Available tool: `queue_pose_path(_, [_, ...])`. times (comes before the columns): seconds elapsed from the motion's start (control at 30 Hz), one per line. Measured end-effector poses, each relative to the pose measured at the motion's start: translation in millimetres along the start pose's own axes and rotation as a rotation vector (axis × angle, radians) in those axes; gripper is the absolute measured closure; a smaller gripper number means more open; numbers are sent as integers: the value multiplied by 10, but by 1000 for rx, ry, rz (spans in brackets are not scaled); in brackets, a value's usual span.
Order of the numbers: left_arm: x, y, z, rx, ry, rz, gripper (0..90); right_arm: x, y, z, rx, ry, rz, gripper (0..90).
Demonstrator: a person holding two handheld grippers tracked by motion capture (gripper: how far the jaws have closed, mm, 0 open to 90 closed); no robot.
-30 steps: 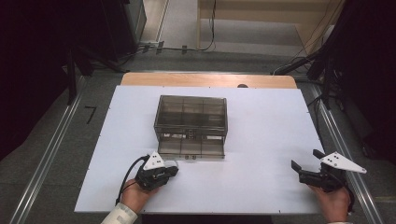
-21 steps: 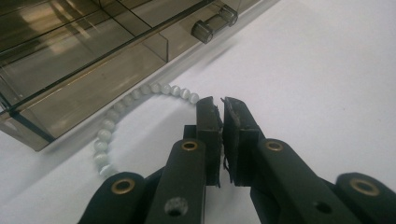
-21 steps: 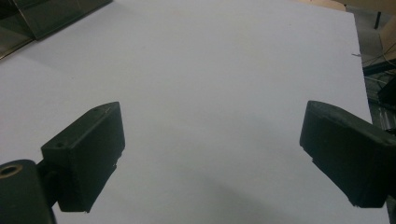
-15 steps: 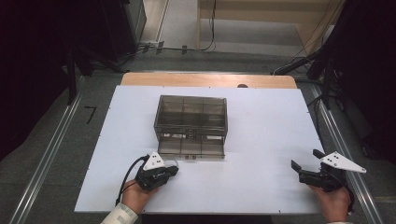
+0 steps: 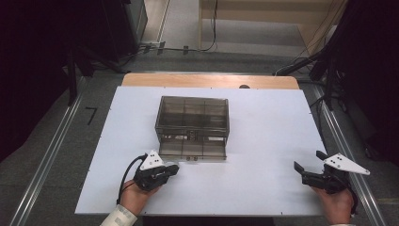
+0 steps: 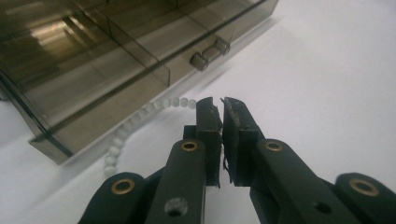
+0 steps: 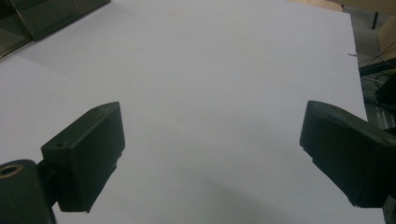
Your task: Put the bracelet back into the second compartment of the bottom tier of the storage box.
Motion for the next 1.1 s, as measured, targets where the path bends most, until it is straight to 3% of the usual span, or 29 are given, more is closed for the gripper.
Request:
queue_pose_path(0.33, [-148, -36, 131, -20, 41, -6, 862, 1, 1, 1, 3, 0, 3, 52])
queue_pose_path(1.1, [-294, 2, 173, -13, 86, -3, 862, -1, 1, 4, 3, -1, 6, 52])
Point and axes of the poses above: each handheld gripper's, and its own axes: z roughly backward along the jaws, x roughly out of its underside, y roughly to its right, the point moved 1 cm from there along -z, roughly forward along the jaws, and after that the axes turned 12 degrees about -x, right-handed, at the moved point
